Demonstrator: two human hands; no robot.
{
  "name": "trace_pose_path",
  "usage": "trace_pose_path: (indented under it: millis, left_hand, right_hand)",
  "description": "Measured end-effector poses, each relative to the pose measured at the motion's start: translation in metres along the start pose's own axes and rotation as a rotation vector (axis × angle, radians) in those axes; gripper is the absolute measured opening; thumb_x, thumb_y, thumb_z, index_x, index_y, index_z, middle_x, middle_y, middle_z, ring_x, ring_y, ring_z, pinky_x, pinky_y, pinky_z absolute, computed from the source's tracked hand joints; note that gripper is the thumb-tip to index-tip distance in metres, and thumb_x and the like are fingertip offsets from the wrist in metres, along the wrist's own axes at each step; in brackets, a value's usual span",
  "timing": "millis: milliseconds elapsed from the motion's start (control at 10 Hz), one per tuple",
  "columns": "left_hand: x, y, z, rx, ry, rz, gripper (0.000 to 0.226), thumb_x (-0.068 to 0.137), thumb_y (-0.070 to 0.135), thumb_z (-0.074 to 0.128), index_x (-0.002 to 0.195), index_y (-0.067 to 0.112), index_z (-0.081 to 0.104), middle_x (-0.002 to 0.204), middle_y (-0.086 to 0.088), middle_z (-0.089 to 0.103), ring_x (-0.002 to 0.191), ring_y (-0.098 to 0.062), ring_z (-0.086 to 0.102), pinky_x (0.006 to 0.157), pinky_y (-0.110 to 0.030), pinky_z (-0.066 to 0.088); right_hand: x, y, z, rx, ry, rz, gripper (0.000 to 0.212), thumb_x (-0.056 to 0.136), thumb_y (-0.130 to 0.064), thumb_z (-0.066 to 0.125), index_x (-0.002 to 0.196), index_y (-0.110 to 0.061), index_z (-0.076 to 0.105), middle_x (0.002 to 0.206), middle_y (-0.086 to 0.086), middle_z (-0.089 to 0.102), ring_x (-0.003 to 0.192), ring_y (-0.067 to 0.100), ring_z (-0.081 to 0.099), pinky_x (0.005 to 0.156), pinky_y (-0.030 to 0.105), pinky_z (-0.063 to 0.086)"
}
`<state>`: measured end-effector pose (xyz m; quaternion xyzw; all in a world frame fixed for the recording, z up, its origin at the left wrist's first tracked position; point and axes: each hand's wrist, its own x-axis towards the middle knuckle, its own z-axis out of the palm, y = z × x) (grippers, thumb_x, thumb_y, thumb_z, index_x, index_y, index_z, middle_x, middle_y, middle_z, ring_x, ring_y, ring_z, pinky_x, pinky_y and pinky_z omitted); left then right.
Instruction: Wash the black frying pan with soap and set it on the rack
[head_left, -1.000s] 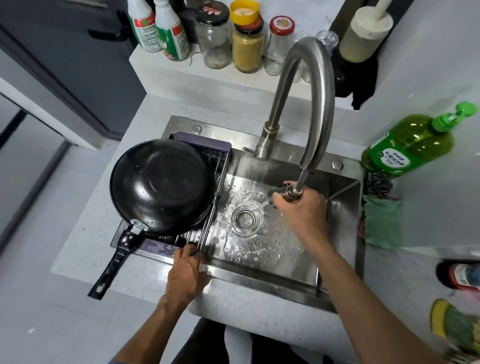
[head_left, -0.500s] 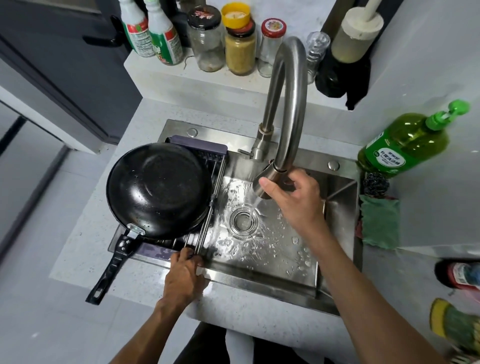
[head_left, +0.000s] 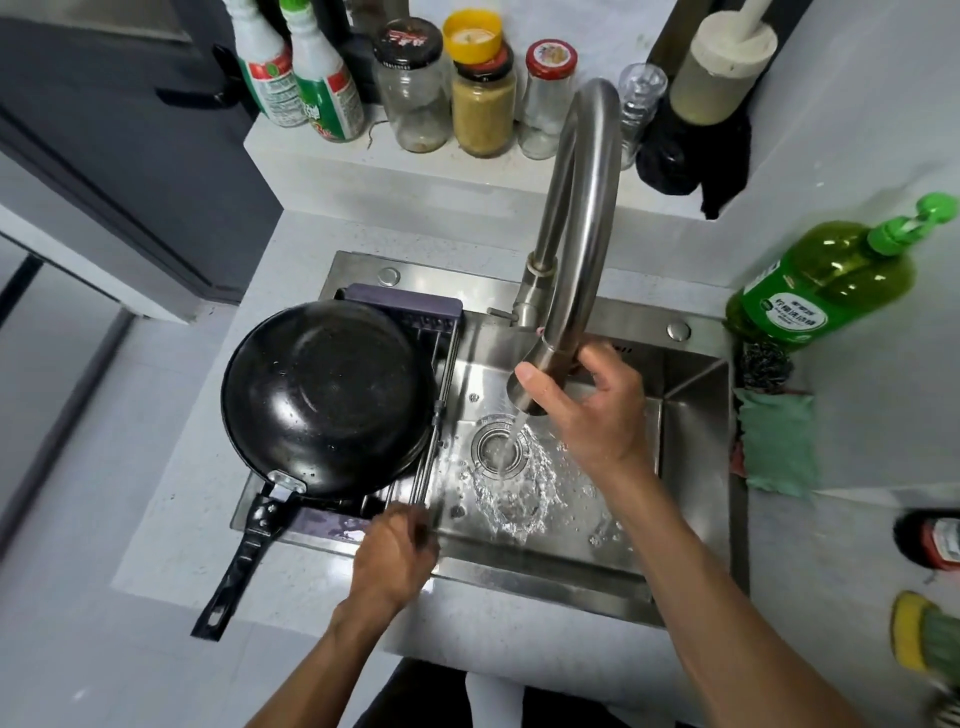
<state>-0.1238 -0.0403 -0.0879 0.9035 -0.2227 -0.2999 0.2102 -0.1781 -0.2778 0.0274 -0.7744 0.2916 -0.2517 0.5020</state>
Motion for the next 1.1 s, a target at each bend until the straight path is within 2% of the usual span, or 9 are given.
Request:
trace_pose_path:
  millis: [100,200,300,400,500,600,800,1000,1100]
  left_hand:
    - [0.035,0.044,-0.027,-0.155,0.030,0.037,0.016,0.086,0.020,0.066,0.101,0.019,0.067,0.098,0.006,0.068,0.084,-0.013,0.064,0.079,-0.025,0.050]
    - [0.076,0.078,-0.050,-0.196,0.047,0.083,0.018,0.088,0.020,0.065,0.105,0.020,0.066,0.098,0.005,0.071,0.082,-0.010,0.064,0.079,-0.025,0.049]
    - [0.145,0.127,-0.075,-0.128,0.065,0.185,0.037,0.089,0.021,0.064,0.125,0.021,0.056,0.111,-0.002,0.069,0.098,-0.021,0.064,0.091,-0.031,0.049]
    - [0.182,0.148,-0.079,-0.051,0.025,0.233,0.048,0.090,0.026,0.062,0.136,0.019,0.047,0.120,-0.009,0.065,0.111,-0.028,0.060,0.097,-0.035,0.045]
    - [0.212,0.156,-0.078,0.077,-0.005,0.286,0.035,0.091,0.029,0.063,0.124,0.017,0.060,0.115,-0.010,0.068,0.108,-0.027,0.061,0.089,-0.029,0.045]
    - [0.215,0.153,-0.080,0.086,0.017,0.314,0.014,0.089,0.024,0.066,0.101,0.019,0.072,0.097,-0.004,0.071,0.089,-0.018,0.063,0.075,-0.022,0.041]
    - [0.215,0.165,-0.086,0.072,-0.013,0.430,0.011,0.088,0.014,0.065,0.092,0.017,0.075,0.077,0.005,0.065,0.071,-0.010,0.059,0.067,-0.018,0.040]
    - [0.220,0.183,-0.092,-0.074,-0.058,0.393,0.009,0.087,0.016,0.068,0.094,0.014,0.075,0.076,0.005,0.068,0.068,-0.007,0.064,0.052,-0.005,0.039]
    - [0.207,0.166,-0.106,-0.199,-0.094,0.370,0.026,0.087,0.026,0.070,0.113,0.020,0.066,0.086,0.007,0.067,0.074,-0.003,0.064,0.057,-0.008,0.040]
  right_hand:
    - [-0.002,0.008,-0.005,-0.021,-0.075,0.078,0.029,0.073,-0.057,0.072,0.086,-0.032,0.066,0.097,-0.015,0.067,0.100,0.006,0.063,0.090,0.041,0.053]
    - [-0.005,0.012,-0.012,-0.061,-0.145,0.083,0.031,0.071,-0.060,0.069,0.094,-0.041,0.064,0.104,-0.014,0.065,0.098,-0.007,0.057,0.087,0.026,0.048]
    - [-0.017,0.021,-0.017,-0.085,-0.135,0.068,0.051,0.074,-0.056,0.066,0.118,-0.030,0.064,0.104,-0.020,0.064,0.091,-0.009,0.056,0.079,0.011,0.043]
    - [-0.030,0.030,-0.017,-0.004,-0.080,0.116,0.040,0.080,-0.051,0.063,0.116,-0.033,0.065,0.101,-0.023,0.066,0.090,-0.003,0.059,0.081,0.022,0.049]
    - [-0.042,0.040,-0.015,0.173,0.002,0.212,0.036,0.086,-0.055,0.061,0.110,-0.029,0.069,0.106,-0.009,0.072,0.096,0.013,0.065,0.086,0.042,0.052]
    - [-0.044,0.040,-0.013,0.225,0.037,0.226,0.047,0.085,-0.064,0.059,0.107,-0.024,0.070,0.102,-0.002,0.073,0.092,0.011,0.065,0.080,0.029,0.051]
    - [-0.046,0.041,0.001,0.203,0.010,0.257,0.024,0.095,-0.038,0.051,0.102,-0.022,0.068,0.092,-0.017,0.073,0.085,-0.004,0.064,0.074,0.012,0.046]
    - [-0.062,0.046,-0.001,0.204,0.073,0.354,0.037,0.093,-0.052,0.048,0.103,-0.024,0.070,0.095,0.002,0.073,0.082,0.009,0.064,0.071,0.023,0.049]
    - [-0.084,0.047,-0.011,0.180,0.155,0.426,0.031,0.097,-0.050,0.054,0.111,-0.025,0.067,0.098,0.001,0.074,0.082,0.012,0.065,0.068,0.027,0.049]
